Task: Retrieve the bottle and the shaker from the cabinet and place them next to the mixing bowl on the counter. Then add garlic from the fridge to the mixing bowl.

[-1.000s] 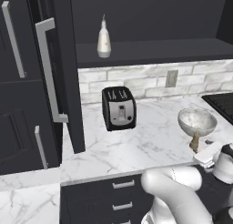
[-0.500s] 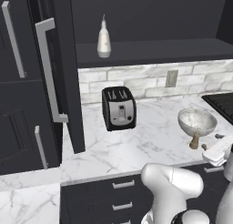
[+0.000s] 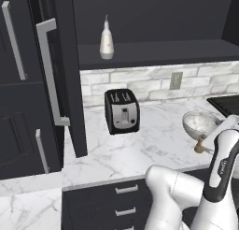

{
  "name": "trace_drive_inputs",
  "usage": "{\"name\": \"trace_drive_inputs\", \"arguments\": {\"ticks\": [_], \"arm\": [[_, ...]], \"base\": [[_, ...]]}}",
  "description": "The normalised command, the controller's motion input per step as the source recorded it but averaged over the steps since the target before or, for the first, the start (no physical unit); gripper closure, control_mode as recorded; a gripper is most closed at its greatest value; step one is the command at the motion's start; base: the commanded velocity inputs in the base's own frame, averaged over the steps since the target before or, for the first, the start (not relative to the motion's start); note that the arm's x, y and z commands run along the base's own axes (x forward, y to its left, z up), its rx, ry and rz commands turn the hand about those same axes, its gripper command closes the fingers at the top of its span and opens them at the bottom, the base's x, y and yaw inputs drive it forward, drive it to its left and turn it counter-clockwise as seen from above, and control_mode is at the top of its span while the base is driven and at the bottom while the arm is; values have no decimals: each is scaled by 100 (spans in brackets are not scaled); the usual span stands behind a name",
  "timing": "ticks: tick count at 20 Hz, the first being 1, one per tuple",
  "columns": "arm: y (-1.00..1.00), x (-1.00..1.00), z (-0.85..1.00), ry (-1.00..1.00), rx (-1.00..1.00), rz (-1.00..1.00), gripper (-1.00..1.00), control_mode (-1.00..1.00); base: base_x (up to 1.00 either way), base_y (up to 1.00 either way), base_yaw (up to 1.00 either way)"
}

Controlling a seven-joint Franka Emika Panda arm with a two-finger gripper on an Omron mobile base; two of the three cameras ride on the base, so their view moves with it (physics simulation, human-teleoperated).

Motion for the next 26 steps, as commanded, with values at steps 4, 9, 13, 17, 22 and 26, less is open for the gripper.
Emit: {"name": "trace_drive_inputs", "arguments": {"ticks": [4, 9, 13, 17, 22, 26], "arm": [[53, -9, 100, 6, 0, 0, -100, -100], [29, -9, 100, 0, 11, -1, -100, -100], [22, 0, 100, 0, 21, -4, -100, -100], [38, 0, 100, 2, 27, 0, -100, -100], [63, 0, 74, 1, 26, 0, -100, -100], [78, 0, 43, 3, 22, 0, -100, -100]], "base": [[0, 0, 0], [0, 0, 0], [0, 0, 0], [0, 0, 0], [0, 0, 0], [0, 0, 0]]}}
